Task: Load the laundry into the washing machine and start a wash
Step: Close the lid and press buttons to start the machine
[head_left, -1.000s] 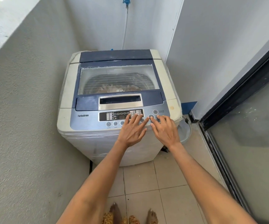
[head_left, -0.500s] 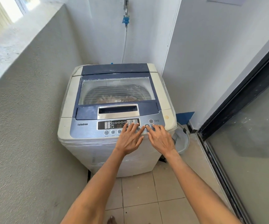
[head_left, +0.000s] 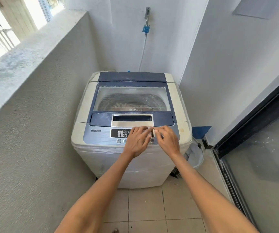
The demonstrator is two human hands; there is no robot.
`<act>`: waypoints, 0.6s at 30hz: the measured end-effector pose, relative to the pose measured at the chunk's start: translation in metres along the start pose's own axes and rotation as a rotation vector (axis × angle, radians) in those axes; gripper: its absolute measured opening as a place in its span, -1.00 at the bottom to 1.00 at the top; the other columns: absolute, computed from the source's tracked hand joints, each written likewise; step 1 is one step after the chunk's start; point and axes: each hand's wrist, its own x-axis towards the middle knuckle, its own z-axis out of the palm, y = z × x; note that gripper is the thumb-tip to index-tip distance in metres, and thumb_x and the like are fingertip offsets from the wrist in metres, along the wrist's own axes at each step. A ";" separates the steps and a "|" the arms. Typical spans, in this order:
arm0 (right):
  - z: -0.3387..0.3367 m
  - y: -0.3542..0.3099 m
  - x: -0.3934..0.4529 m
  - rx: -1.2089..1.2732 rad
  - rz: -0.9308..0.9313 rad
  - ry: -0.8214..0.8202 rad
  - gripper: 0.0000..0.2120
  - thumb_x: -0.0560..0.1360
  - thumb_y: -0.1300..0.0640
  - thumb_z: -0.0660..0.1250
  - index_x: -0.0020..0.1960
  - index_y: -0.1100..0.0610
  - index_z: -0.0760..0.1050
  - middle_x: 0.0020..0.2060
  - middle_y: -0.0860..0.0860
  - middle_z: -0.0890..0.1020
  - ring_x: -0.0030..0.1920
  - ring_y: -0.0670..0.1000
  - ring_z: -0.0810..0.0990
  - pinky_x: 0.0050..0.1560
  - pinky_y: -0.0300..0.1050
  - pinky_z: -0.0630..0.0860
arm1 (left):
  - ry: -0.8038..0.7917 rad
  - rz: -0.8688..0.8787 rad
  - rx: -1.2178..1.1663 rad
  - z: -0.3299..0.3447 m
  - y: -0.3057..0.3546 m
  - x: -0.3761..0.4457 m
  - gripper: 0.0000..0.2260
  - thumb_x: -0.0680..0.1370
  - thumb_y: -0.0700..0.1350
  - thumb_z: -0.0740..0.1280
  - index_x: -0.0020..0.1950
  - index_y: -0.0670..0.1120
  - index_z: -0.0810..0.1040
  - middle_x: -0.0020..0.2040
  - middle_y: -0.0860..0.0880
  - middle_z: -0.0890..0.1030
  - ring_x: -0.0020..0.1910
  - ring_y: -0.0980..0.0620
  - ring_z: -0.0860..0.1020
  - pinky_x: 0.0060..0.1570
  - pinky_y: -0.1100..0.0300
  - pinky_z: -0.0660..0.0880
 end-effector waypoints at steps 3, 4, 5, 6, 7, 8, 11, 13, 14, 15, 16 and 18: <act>0.009 -0.027 0.028 0.402 0.139 -0.095 -0.73 0.60 0.03 0.19 0.13 0.06 0.62 -0.04 0.01 0.66 0.01 -0.03 0.60 -0.02 -0.20 0.49 | 0.086 -0.259 -0.395 -0.019 -0.025 0.009 -0.64 0.63 -0.01 0.08 0.31 -0.11 0.51 0.18 -0.05 0.56 0.18 0.01 0.49 0.21 0.14 0.38; 0.013 -0.036 0.036 0.551 0.201 -0.114 -0.72 0.61 0.02 0.17 0.12 0.06 0.62 -0.04 0.01 0.68 0.02 -0.04 0.62 0.01 -0.24 0.49 | 0.099 -0.342 -0.549 -0.025 -0.034 0.011 -0.66 0.64 -0.04 0.10 0.30 -0.12 0.52 0.17 -0.06 0.58 0.18 0.02 0.51 0.21 0.14 0.42; 0.017 -0.045 0.043 0.701 0.257 -0.127 -0.70 0.62 0.03 0.16 0.09 0.09 0.64 -0.06 0.02 0.69 0.03 -0.03 0.64 0.05 -0.24 0.52 | 0.100 -0.408 -0.704 -0.032 -0.041 0.014 -0.68 0.66 -0.07 0.10 0.27 -0.14 0.54 0.15 -0.08 0.61 0.16 0.01 0.55 0.20 0.11 0.46; 0.022 -0.052 0.050 0.837 0.297 -0.136 -0.68 0.62 0.04 0.15 0.05 0.13 0.65 -0.09 0.05 0.70 0.03 0.00 0.66 0.07 -0.18 0.55 | 0.091 -0.456 -0.834 -0.036 -0.049 0.017 -0.68 0.67 -0.09 0.09 0.24 -0.16 0.56 0.11 -0.11 0.64 0.12 -0.02 0.58 0.16 0.08 0.51; 0.026 -0.058 0.057 0.944 0.314 -0.144 -0.66 0.63 0.05 0.14 0.00 0.17 0.65 -0.12 0.07 0.70 0.01 0.02 0.67 0.06 -0.10 0.58 | 0.083 -0.485 -0.925 -0.041 -0.056 0.020 -0.66 0.67 -0.08 0.07 0.20 -0.18 0.58 0.06 -0.13 0.65 0.07 -0.04 0.61 0.09 0.08 0.55; 0.030 -0.062 0.064 1.018 0.315 -0.161 -0.63 0.63 0.04 0.13 -0.05 0.19 0.66 -0.14 0.09 0.71 -0.02 0.04 0.68 0.04 -0.07 0.60 | 0.077 -0.505 -0.987 -0.044 -0.063 0.023 -0.62 0.67 -0.05 0.05 0.16 -0.21 0.60 0.02 -0.15 0.67 0.01 -0.06 0.64 0.03 0.12 0.57; 0.036 -0.066 0.083 1.147 0.282 -0.262 -0.53 0.63 -0.06 0.08 -0.08 0.22 0.66 -0.17 0.11 0.72 -0.11 0.05 0.70 -0.08 -0.13 0.63 | 0.060 -0.548 -1.137 -0.057 -0.080 0.028 -0.44 0.65 0.12 -0.03 0.12 -0.23 0.63 -0.03 -0.18 0.68 0.00 -0.08 0.66 -0.04 0.23 0.57; 0.040 -0.063 0.093 1.179 0.265 -0.338 -0.48 0.59 -0.14 0.08 -0.04 0.24 0.65 -0.15 0.15 0.71 -0.12 0.10 0.70 -0.10 -0.13 0.64 | 0.040 -0.549 -1.194 -0.059 -0.092 0.031 -0.40 0.62 0.18 -0.07 0.11 -0.19 0.64 -0.02 -0.18 0.69 0.03 -0.10 0.65 -0.02 0.23 0.57; 0.043 -0.061 0.096 1.184 0.254 -0.370 -0.46 0.56 -0.15 0.09 -0.03 0.25 0.64 -0.11 0.18 0.70 -0.07 0.13 0.69 -0.06 -0.11 0.63 | 0.022 -0.538 -1.217 -0.059 -0.095 0.033 -0.39 0.61 0.18 -0.09 0.10 -0.17 0.64 -0.01 -0.17 0.69 0.04 -0.10 0.65 0.01 0.21 0.56; 0.046 -0.060 0.098 1.189 0.245 -0.399 -0.46 0.55 -0.16 0.09 -0.02 0.26 0.64 -0.08 0.19 0.70 -0.01 0.14 0.68 -0.02 -0.10 0.62 | 0.003 -0.525 -1.243 -0.059 -0.097 0.035 -0.38 0.61 0.19 -0.11 0.08 -0.14 0.65 -0.01 -0.15 0.69 0.04 -0.08 0.65 0.03 0.19 0.55; 0.050 -0.058 0.100 1.199 0.244 -0.423 -0.46 0.54 -0.15 0.09 -0.03 0.26 0.64 -0.06 0.19 0.70 0.02 0.15 0.67 0.02 -0.08 0.61 | -0.020 -0.512 -1.270 -0.056 -0.098 0.038 -0.38 0.60 0.19 -0.11 0.07 -0.12 0.65 -0.01 -0.11 0.69 0.04 -0.05 0.65 0.04 0.20 0.55; 0.057 -0.053 0.102 1.211 0.256 -0.446 -0.45 0.56 -0.15 0.06 -0.02 0.26 0.63 -0.06 0.20 0.69 0.03 0.17 0.66 0.10 -0.01 0.58 | -0.070 -0.488 -1.314 -0.050 -0.097 0.045 -0.39 0.58 0.21 -0.10 0.08 -0.12 0.64 0.03 -0.10 0.68 0.07 -0.03 0.63 0.07 0.19 0.54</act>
